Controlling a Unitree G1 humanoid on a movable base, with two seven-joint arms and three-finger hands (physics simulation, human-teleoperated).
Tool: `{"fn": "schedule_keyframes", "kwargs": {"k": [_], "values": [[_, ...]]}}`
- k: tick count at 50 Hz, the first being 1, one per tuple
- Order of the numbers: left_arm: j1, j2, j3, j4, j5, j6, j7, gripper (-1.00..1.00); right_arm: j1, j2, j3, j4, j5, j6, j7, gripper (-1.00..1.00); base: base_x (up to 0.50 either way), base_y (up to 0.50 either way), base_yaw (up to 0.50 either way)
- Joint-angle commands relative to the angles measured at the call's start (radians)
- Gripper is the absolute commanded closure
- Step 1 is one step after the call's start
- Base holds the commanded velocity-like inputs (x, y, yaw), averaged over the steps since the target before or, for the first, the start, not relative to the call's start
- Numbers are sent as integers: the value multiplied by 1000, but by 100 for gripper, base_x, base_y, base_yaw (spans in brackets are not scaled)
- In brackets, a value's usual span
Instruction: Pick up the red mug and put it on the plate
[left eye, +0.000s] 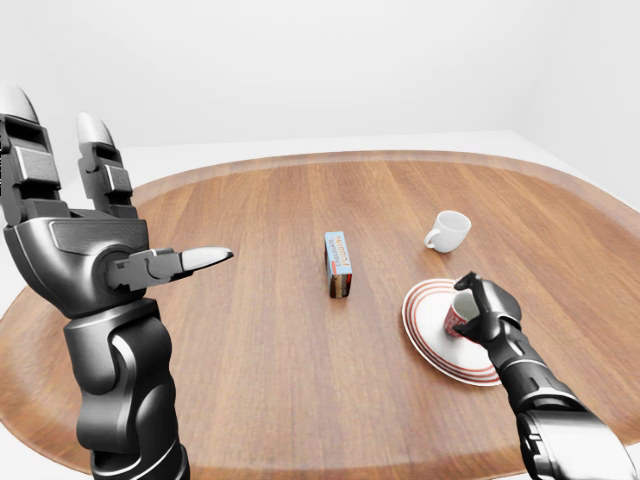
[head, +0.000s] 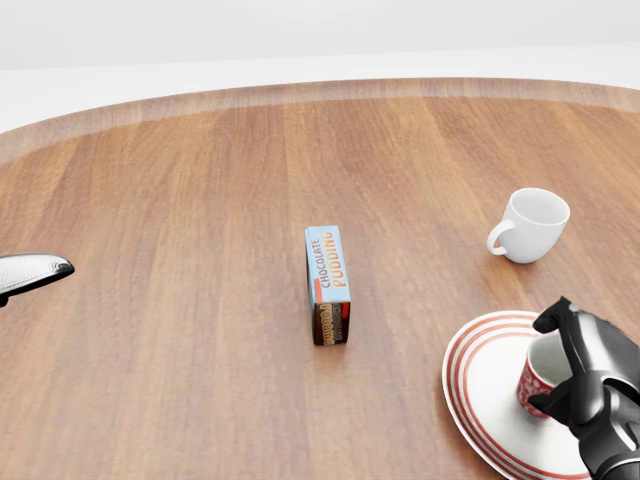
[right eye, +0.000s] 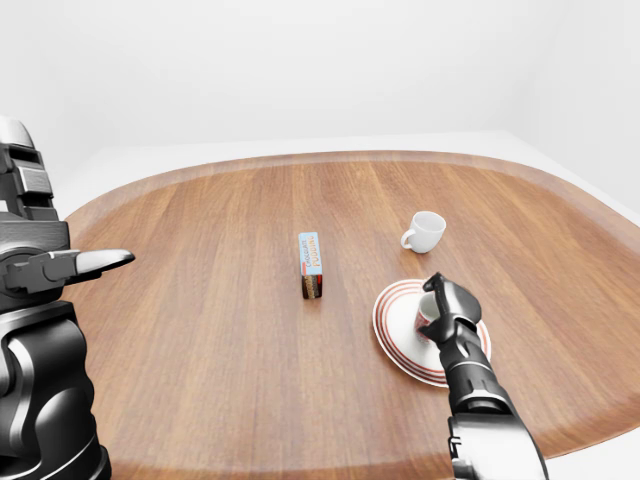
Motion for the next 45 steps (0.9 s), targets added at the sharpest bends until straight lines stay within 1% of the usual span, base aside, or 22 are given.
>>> {"fn": "schedule_keyframes", "kwargs": {"k": [1,12,16,18,24,29,33,37,38,45], "values": [[1,0,0,11,4,0,-3,-100,11,-5,-6,-35,64,3,0,-100,0,0,0],[1,-5,-9,1,11,0,1,-100,45,7,-15,-114,65,32,41,-100,0,0,0],[2,-5,-7,10,16,0,-1,-100,74,20,-21,-183,64,63,67,-100,0,0,0],[1,-4,-7,16,20,0,-3,-100,89,26,-25,-214,61,73,74,-100,0,0,0],[9,-10,-14,-2,20,0,-3,-100,96,34,-31,-248,51,86,90,-100,0,0,0],[7,-10,-11,10,23,0,-6,-100,98,41,-37,-316,43,86,125,-100,0,0,0],[7,-10,-12,5,23,0,-6,-100,120,61,-44,-451,28,86,191,-100,0,0,0],[6,-9,-10,13,23,0,-7,-100,127,72,-48,-626,-23,86,280,-100,0,0,0],[6,-10,-11,14,24,0,-8,-100,125,74,-49,-690,-42,86,318,-100,0,0,0],[10,-12,-14,19,27,0,-11,-100,100,90,-66,-873,-112,86,431,-100,0,0,0]]}}
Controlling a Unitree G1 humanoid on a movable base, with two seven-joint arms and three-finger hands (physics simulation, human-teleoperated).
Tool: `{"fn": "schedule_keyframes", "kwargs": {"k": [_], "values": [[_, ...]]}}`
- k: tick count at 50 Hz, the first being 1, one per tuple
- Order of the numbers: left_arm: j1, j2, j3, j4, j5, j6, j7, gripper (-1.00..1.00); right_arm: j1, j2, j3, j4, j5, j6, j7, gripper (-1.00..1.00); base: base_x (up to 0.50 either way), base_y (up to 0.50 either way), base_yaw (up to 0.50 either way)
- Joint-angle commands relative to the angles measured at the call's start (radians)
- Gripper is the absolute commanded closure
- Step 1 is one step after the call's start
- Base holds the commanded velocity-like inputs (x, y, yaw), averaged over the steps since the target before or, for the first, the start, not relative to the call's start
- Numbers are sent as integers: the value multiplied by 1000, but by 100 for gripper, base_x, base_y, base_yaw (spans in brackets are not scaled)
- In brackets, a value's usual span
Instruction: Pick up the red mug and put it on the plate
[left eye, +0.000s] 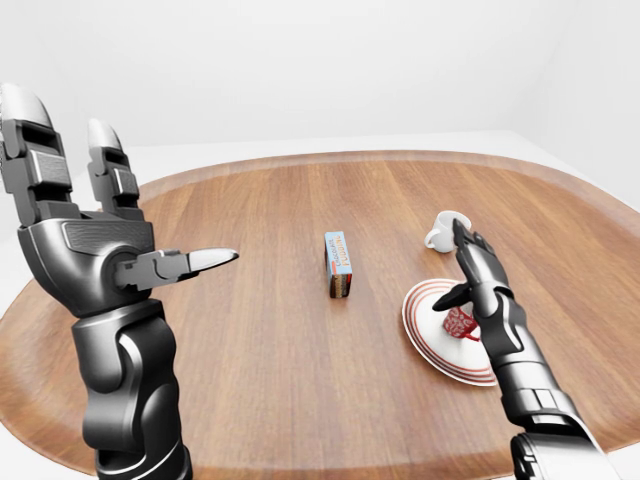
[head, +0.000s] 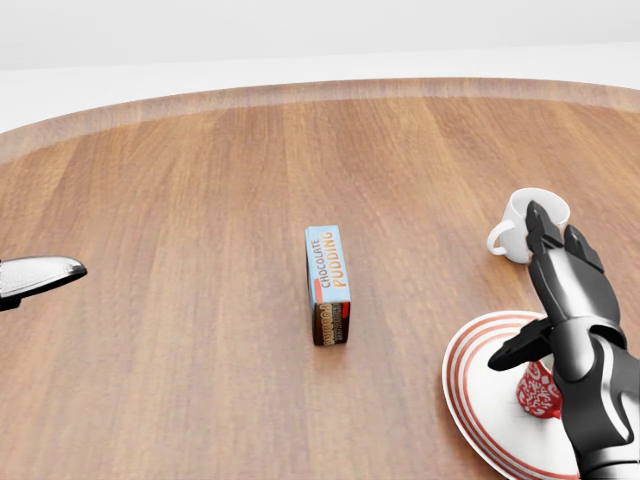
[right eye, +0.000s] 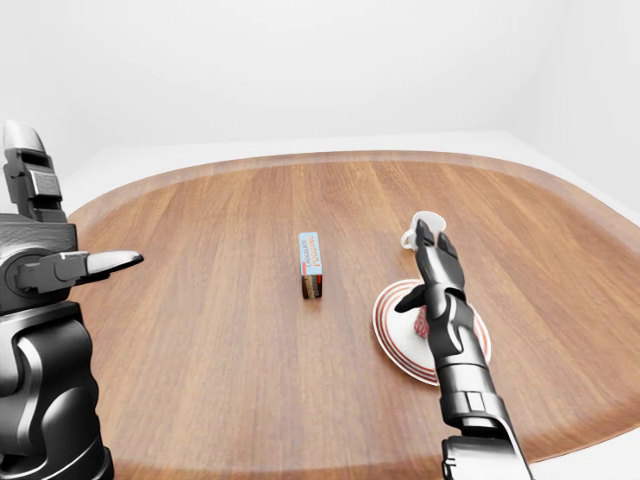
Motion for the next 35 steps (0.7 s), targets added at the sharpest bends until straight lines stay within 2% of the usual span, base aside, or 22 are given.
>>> {"fn": "schedule_keyframes", "kwargs": {"k": [1,4,7,9,15,24,35], "values": [[2,-1,0,8,3,0,-4,-100,-20,28,-22,-318,-85,0,172,-100,0,0,0],[2,0,1,9,4,0,-4,-100,-49,60,-56,-344,11,0,175,-100,0,0,0],[3,0,1,4,2,0,-3,-100,-71,67,-53,-358,113,0,173,-100,0,0,0],[1,0,2,1,0,0,-1,-100,-87,100,-76,-389,246,0,175,-100,0,0,0],[4,-1,1,3,2,0,-3,-100,-97,113,-81,-426,496,0,148,-100,0,0,0],[5,3,7,2,0,0,-3,-100,-93,123,-86,-426,722,0,83,-100,0,0,0],[-1,7,12,5,-6,0,1,-100,-55,148,-124,-403,1104,0,-33,-100,0,0,0]]}}
